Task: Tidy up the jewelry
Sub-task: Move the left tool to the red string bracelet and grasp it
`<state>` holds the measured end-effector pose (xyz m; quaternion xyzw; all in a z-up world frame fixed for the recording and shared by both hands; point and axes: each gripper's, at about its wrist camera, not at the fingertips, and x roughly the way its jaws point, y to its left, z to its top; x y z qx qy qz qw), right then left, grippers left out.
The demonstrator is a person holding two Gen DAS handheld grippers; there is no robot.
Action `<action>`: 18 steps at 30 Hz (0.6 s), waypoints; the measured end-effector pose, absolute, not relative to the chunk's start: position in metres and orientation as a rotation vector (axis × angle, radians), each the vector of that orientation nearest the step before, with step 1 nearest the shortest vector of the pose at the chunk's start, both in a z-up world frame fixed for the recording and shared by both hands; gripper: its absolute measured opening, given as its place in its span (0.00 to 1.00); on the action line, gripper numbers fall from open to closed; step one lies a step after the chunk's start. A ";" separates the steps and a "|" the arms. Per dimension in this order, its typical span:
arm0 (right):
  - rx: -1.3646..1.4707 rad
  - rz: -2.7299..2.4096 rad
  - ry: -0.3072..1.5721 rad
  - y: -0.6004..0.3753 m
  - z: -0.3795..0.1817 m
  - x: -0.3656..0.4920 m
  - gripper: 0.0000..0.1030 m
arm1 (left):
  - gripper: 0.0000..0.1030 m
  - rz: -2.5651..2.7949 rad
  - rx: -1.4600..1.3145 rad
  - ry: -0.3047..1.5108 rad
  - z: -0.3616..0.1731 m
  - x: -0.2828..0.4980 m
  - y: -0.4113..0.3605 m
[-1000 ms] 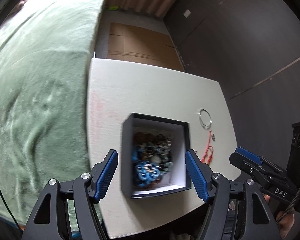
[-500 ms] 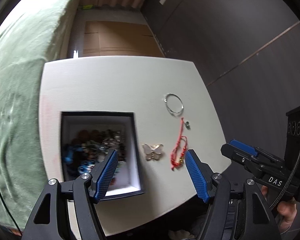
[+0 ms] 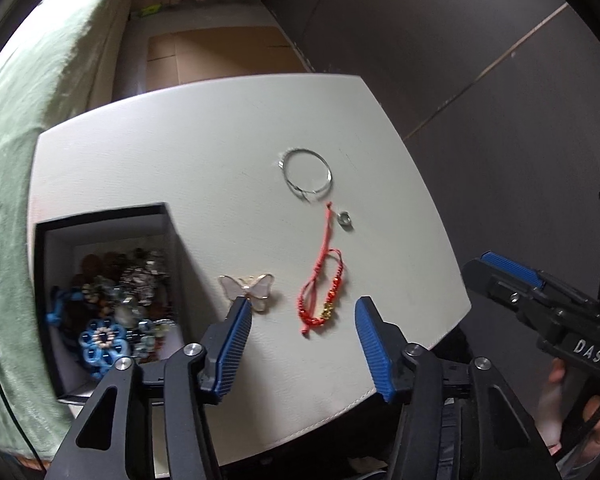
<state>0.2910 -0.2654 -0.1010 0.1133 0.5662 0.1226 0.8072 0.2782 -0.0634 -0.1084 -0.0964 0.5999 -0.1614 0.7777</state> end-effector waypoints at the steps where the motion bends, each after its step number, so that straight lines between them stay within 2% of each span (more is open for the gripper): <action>1: 0.245 0.257 1.212 -0.269 -0.102 0.291 0.56 | 0.52 -0.349 -0.203 1.301 -0.111 0.278 -0.067; 18: 0.277 0.210 1.227 -0.312 -0.121 0.299 0.56 | 0.52 -0.317 -0.036 1.394 -0.162 0.295 -0.118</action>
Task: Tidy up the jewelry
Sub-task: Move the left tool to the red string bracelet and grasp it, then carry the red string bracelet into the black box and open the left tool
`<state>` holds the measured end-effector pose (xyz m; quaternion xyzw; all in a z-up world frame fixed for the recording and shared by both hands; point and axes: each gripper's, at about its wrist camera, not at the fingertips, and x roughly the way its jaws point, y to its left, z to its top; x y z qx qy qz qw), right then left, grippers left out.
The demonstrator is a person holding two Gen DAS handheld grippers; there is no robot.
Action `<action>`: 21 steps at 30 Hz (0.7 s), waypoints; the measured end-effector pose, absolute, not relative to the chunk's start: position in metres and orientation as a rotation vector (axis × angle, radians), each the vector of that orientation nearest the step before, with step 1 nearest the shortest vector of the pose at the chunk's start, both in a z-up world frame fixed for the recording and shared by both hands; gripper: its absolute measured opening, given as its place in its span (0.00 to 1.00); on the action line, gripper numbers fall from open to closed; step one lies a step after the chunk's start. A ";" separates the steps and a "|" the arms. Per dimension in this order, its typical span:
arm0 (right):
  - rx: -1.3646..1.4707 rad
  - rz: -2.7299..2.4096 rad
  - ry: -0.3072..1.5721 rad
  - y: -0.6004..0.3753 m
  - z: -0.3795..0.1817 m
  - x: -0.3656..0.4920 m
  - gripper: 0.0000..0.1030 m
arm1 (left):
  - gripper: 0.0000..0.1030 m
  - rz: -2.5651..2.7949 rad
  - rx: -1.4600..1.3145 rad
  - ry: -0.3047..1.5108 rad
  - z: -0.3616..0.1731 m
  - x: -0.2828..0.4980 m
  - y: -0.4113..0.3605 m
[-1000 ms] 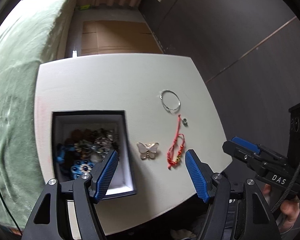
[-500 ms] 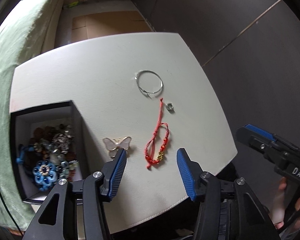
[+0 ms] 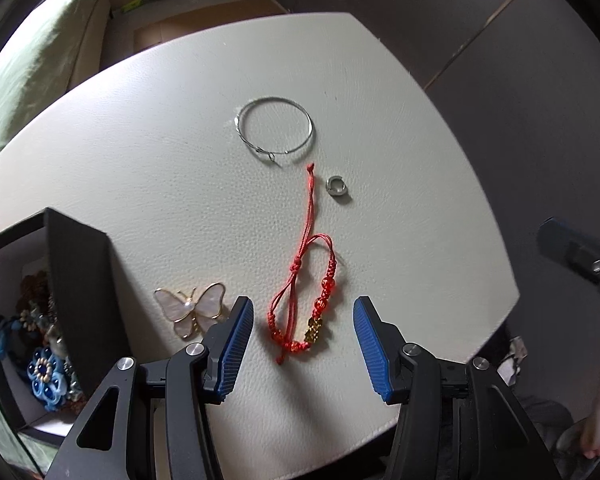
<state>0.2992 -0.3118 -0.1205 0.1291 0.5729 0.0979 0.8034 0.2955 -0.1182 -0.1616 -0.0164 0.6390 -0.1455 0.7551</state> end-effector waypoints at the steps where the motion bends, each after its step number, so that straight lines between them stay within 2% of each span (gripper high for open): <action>1: 0.274 0.209 1.227 -0.312 -0.121 0.300 0.56 | 0.51 -0.316 -0.019 1.399 -0.165 0.296 -0.121; 3: 0.267 0.207 1.228 -0.312 -0.122 0.301 0.56 | 0.47 -0.315 0.022 1.380 -0.164 0.293 -0.127; 5: 0.263 0.205 1.232 -0.311 -0.123 0.303 0.56 | 0.38 -0.300 0.070 1.360 -0.164 0.290 -0.132; 6: 0.260 0.205 1.234 -0.309 -0.123 0.303 0.56 | 0.31 -0.287 0.090 1.348 -0.163 0.290 -0.133; 7: 0.258 0.204 1.236 -0.308 -0.124 0.304 0.56 | 0.14 -0.278 0.099 1.343 -0.163 0.290 -0.134; 8: 0.255 0.203 1.239 -0.306 -0.124 0.304 0.56 | 0.07 -0.285 0.084 1.345 -0.163 0.291 -0.132; 21: 0.235 0.258 1.248 -0.269 -0.123 0.307 0.56 | 0.08 -0.331 -0.098 1.250 -0.126 0.279 -0.081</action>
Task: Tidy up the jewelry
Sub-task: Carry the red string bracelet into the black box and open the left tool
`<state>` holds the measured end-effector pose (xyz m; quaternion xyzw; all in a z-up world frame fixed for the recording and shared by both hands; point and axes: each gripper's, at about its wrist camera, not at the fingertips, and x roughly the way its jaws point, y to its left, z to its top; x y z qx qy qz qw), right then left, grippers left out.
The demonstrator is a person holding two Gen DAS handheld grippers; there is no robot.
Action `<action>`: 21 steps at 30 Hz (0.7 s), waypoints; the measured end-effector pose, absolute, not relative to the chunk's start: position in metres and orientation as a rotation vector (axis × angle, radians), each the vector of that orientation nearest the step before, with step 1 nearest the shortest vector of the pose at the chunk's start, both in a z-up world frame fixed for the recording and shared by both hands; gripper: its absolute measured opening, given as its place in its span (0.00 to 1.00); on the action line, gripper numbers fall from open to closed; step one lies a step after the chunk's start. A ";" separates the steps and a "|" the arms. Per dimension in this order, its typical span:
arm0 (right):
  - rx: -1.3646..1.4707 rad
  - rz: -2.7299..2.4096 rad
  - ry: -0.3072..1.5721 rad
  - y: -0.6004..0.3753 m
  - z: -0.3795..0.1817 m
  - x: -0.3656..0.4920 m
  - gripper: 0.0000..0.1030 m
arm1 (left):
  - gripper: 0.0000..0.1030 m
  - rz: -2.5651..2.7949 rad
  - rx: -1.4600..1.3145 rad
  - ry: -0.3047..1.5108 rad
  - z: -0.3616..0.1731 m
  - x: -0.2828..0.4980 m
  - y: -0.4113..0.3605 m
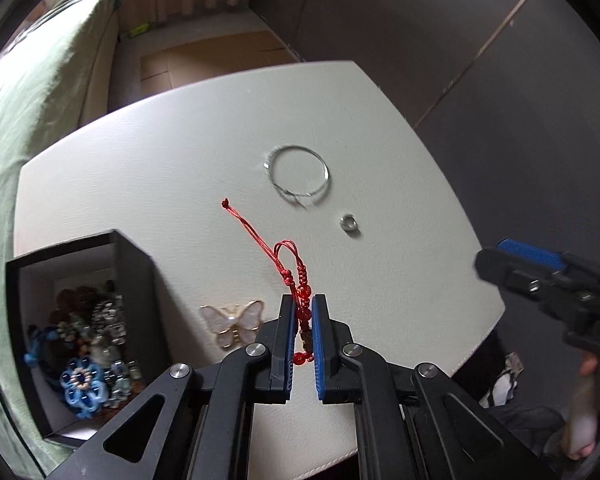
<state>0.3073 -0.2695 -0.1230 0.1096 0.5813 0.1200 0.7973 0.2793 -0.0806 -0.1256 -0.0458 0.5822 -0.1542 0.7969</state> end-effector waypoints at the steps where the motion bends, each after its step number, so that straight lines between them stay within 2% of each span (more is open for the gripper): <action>1: 0.233 0.264 1.248 -0.265 -0.123 0.307 0.56 | 0.07 -0.330 -0.104 1.245 -0.122 0.280 -0.077; 10: 0.161 0.351 1.241 -0.213 -0.120 0.306 0.56 | 0.08 -0.305 -0.182 1.203 -0.102 0.279 -0.042; 21: 0.087 0.429 1.296 -0.159 -0.142 0.311 0.55 | 0.07 -0.291 -0.255 1.161 -0.092 0.271 0.009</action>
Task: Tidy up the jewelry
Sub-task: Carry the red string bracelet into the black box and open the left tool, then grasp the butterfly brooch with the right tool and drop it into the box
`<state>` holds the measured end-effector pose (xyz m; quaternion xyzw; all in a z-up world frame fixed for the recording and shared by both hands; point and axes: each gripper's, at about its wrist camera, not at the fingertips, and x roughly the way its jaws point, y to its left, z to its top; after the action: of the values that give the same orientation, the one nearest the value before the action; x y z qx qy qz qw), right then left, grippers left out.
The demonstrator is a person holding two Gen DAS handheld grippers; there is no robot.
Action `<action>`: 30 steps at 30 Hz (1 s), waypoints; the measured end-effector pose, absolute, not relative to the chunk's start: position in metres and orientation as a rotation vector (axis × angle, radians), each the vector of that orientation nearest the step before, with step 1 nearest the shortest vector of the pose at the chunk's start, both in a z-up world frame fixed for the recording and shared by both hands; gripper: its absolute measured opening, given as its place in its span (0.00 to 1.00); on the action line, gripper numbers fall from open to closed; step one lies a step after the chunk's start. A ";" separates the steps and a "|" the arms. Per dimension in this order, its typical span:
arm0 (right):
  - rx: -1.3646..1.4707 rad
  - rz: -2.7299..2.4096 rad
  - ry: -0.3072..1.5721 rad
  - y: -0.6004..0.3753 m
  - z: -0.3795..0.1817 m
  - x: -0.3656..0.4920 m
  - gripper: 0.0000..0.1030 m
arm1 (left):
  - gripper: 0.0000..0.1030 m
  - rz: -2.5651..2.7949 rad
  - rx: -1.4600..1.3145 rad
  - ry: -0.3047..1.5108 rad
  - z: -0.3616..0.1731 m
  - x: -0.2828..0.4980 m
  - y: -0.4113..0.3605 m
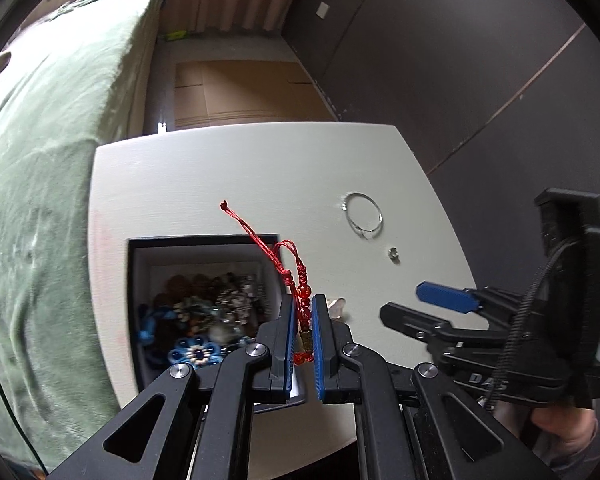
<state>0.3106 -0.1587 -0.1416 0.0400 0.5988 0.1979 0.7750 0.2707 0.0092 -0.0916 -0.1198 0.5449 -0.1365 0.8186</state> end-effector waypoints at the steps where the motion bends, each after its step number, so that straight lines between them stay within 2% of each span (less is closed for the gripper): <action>1: 0.081 0.431 1.301 -0.155 -0.144 0.311 0.54 | 0.07 -0.287 -0.260 1.159 -0.091 0.270 0.014; 14: 0.005 0.448 1.350 -0.112 -0.172 0.314 0.47 | 0.07 -0.237 -0.299 1.162 -0.097 0.267 0.054; 23: -0.084 0.435 1.341 -0.092 -0.182 0.316 0.46 | 0.08 -0.218 -0.310 1.187 -0.105 0.272 0.062; 24: -0.100 0.432 1.338 -0.091 -0.182 0.315 0.45 | 0.08 -0.215 -0.319 1.189 -0.106 0.273 0.063; 25: -0.131 0.420 1.332 -0.089 -0.182 0.315 0.39 | 0.08 -0.215 -0.336 1.187 -0.106 0.275 0.065; 30: -0.138 0.419 1.334 -0.093 -0.180 0.316 0.38 | 0.10 -0.218 -0.361 1.223 -0.110 0.279 0.067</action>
<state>0.3160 -0.0930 -0.1802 -0.0636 0.6136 0.1928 0.7630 0.2794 0.0667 -0.1105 -0.1680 0.5696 -0.1016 0.7981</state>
